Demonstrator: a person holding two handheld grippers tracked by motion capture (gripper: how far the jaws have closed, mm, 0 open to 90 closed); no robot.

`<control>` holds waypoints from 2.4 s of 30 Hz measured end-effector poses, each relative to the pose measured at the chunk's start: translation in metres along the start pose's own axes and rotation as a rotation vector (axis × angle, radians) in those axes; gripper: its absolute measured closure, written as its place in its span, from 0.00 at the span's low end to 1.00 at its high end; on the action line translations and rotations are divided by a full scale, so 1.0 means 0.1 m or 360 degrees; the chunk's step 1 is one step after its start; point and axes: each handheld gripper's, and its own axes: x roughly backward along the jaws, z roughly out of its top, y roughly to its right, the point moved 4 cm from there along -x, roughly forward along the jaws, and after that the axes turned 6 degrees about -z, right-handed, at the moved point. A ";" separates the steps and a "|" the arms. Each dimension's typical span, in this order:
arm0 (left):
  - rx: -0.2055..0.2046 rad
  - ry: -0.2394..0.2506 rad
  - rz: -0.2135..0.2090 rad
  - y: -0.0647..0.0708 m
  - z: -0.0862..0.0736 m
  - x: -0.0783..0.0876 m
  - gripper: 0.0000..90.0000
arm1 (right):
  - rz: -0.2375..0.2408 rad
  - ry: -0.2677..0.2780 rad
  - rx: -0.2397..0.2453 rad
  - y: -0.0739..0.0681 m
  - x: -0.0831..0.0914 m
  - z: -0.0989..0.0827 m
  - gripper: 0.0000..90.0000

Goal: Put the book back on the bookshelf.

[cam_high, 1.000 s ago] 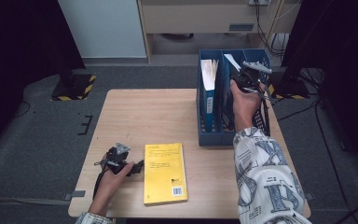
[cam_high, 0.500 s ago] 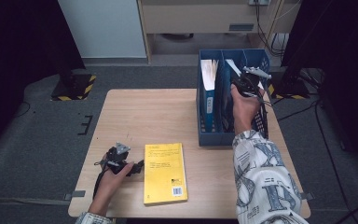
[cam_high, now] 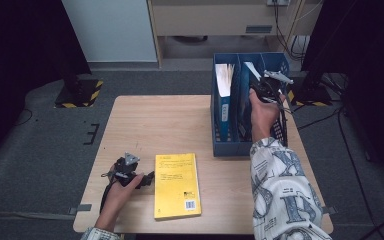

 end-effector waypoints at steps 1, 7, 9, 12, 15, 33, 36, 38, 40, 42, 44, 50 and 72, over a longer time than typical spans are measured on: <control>0.0000 0.0000 0.0000 0.00 0.00 0.00 0.00 | 0.0001 -0.0001 0.0001 0.00 0.00 0.00 0.82; 0.0000 0.0000 0.0000 0.00 0.00 0.00 0.00 | -0.0007 0.0007 0.0021 0.00 -0.02 -0.01 0.82; 0.0000 0.0002 -0.0001 0.00 0.00 0.00 0.00 | -0.0003 0.0010 0.0024 -0.01 -0.02 -0.01 0.82; 0.0000 0.0002 -0.0001 0.00 0.00 0.00 0.00 | 0.0001 0.0014 0.0028 -0.03 -0.03 -0.02 0.82; -0.0001 0.0000 0.0000 0.00 0.00 0.00 0.00 | 0.0013 0.0011 0.0037 -0.06 -0.03 -0.02 0.82; 0.0001 0.0000 0.0002 0.00 0.00 0.00 0.00 | 0.0004 -0.0080 0.0146 -0.16 0.06 -0.07 0.81; 0.0002 -0.0001 0.0003 0.00 0.00 0.00 0.00 | 0.0009 -0.0104 0.0164 -0.19 0.09 -0.09 0.81; 0.0002 0.0004 0.0005 0.01 0.00 0.00 0.00 | 0.0002 -0.0127 0.0161 -0.20 0.10 -0.09 0.81; 0.0002 0.0005 0.0005 0.01 0.00 0.00 0.00 | -0.0002 -0.0139 0.0161 -0.20 0.11 -0.09 0.81; 0.0003 0.0004 0.0004 0.01 0.00 0.00 0.00 | -0.0001 -0.0147 0.0167 -0.19 0.13 -0.09 0.81; 0.0002 0.0004 0.0005 0.01 0.00 0.00 0.00 | 0.0004 -0.0145 0.0172 -0.19 0.14 -0.11 0.81; 0.0004 0.0007 0.0006 0.01 0.00 -0.01 0.00 | 0.0019 -0.0158 0.0147 -0.17 0.19 -0.14 0.79; 0.0003 0.0002 0.0002 0.01 0.00 -0.01 0.00 | 0.0061 -0.0200 0.0159 -0.23 0.19 0.00 0.77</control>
